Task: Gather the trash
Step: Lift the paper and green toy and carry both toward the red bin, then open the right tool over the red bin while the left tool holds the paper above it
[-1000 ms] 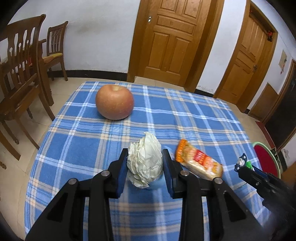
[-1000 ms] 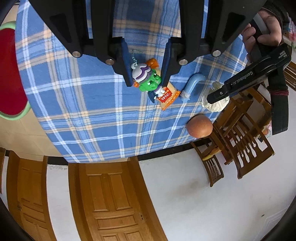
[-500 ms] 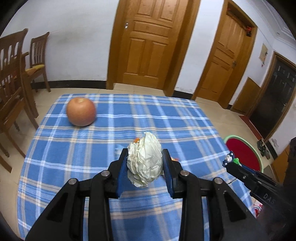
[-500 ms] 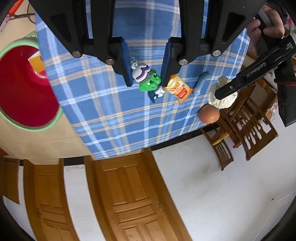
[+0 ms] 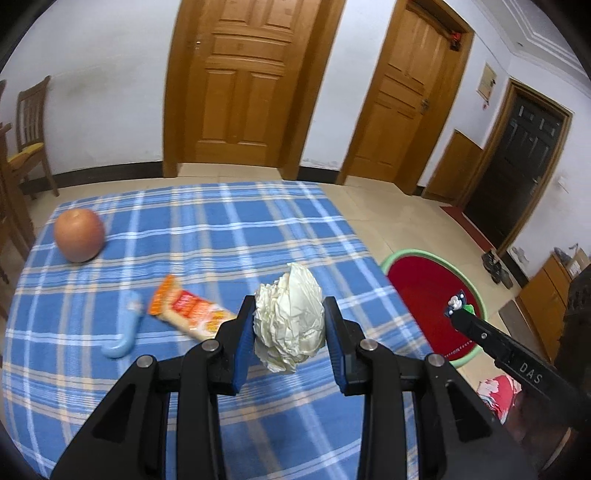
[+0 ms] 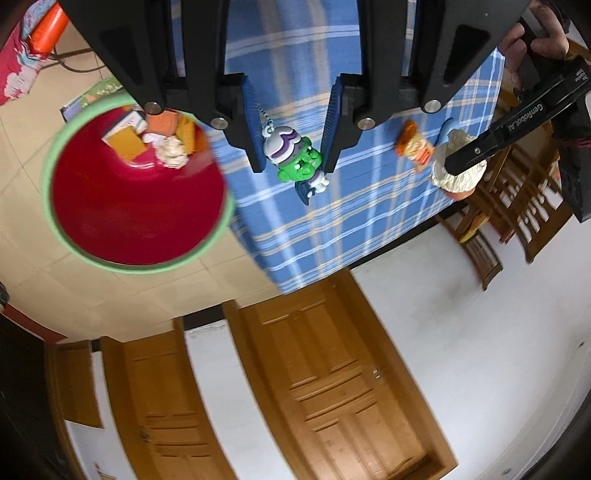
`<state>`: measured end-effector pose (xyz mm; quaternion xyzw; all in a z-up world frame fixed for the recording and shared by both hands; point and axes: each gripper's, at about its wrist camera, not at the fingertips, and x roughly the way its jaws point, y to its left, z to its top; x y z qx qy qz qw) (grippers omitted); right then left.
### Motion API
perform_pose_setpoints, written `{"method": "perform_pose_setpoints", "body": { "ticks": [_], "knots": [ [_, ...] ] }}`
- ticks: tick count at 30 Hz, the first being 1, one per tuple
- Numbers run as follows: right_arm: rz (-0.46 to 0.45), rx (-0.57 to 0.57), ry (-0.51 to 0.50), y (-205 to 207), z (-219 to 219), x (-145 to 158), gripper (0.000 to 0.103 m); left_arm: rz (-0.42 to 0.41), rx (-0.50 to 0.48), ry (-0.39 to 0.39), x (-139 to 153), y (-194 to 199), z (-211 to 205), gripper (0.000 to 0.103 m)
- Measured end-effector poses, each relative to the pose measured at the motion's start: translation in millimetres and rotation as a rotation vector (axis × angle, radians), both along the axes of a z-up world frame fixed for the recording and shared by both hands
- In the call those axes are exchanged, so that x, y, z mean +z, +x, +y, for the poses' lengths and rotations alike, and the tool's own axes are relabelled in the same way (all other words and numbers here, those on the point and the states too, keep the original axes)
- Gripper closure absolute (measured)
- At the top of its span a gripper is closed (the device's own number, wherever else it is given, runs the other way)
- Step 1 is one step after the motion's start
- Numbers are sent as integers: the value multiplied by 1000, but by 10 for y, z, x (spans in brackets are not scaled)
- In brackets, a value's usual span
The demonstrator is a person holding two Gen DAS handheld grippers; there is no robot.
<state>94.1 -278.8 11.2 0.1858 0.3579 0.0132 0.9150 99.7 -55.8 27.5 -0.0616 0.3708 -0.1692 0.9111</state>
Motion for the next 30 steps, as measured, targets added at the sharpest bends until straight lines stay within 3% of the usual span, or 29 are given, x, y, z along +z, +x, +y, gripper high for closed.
{"method": "perform_pose_setpoints", "body": {
  "ticks": [16, 30],
  "knots": [
    [59, -168, 22, -168, -774, -241, 70, 10, -144, 45, -37, 64, -790, 68],
    [80, -233, 62, -204, -1098, -380, 68, 36, -238, 68, -198, 155, -1325, 67]
  ]
}}
